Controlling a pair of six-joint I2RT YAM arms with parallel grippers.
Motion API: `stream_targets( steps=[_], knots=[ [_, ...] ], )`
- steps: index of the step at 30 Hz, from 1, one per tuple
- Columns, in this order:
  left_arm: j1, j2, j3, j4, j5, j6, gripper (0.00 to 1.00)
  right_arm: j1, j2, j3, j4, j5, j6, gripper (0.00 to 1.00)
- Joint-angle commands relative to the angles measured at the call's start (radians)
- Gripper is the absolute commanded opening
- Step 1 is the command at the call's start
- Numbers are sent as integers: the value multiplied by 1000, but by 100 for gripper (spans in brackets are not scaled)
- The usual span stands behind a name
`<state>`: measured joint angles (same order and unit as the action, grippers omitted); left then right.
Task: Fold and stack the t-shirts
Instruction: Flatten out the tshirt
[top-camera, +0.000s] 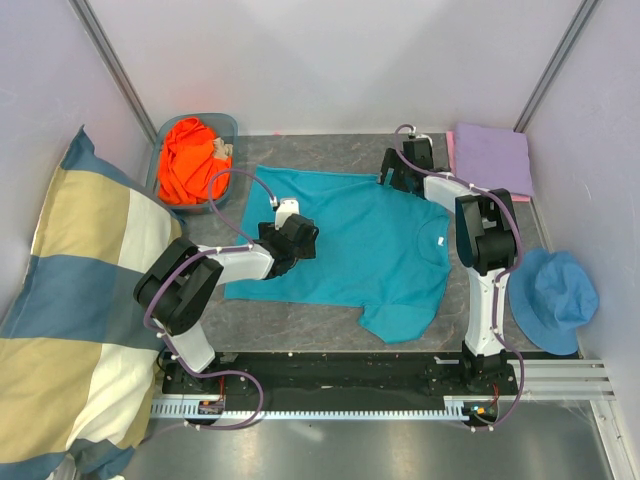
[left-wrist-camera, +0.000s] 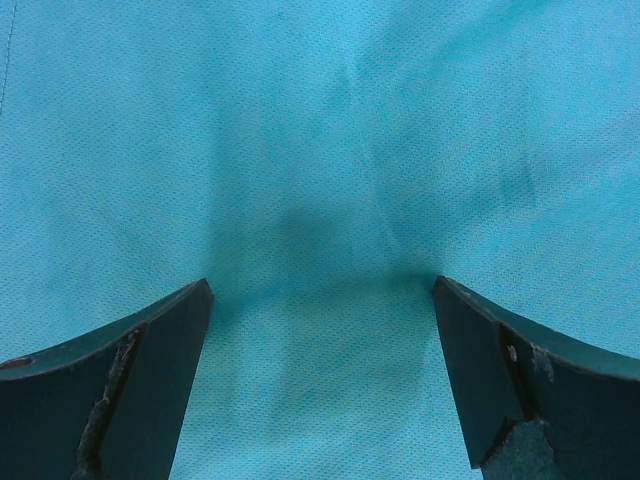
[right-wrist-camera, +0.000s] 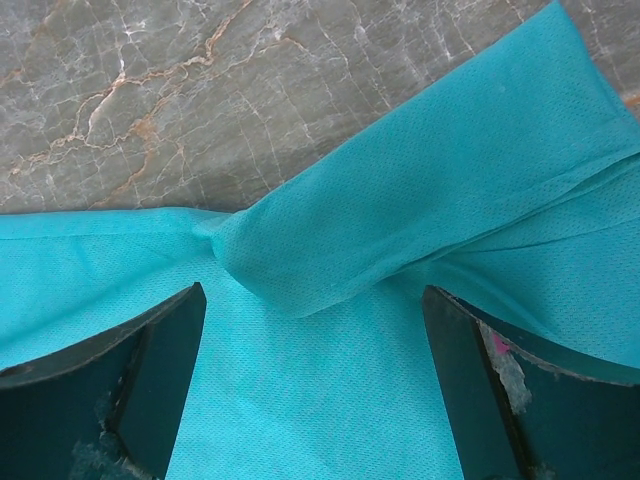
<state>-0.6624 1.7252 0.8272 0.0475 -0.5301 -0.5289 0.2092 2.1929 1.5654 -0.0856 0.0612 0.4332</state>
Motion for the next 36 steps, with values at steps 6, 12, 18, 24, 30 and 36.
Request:
stream_targets(
  steps=[6,12,18,24,30,36],
  knots=[
    [-5,19,-37,-81,-2,-40,100,-4,8,44,49,-15,-14,98],
    [-6,22,-36,-83,-4,-42,100,-2,31,68,58,-20,-16,98],
    [-6,28,-33,-81,-5,-40,100,-2,53,93,53,-29,-16,98],
    [-6,27,-33,-81,-4,-39,100,-4,56,97,56,-31,-17,98],
    [-6,27,-34,-81,-4,-39,100,-2,68,139,72,-34,-16,98],
    [-9,27,-34,-81,-5,-37,100,-8,15,-85,761,-153,-37,98]
  ],
)
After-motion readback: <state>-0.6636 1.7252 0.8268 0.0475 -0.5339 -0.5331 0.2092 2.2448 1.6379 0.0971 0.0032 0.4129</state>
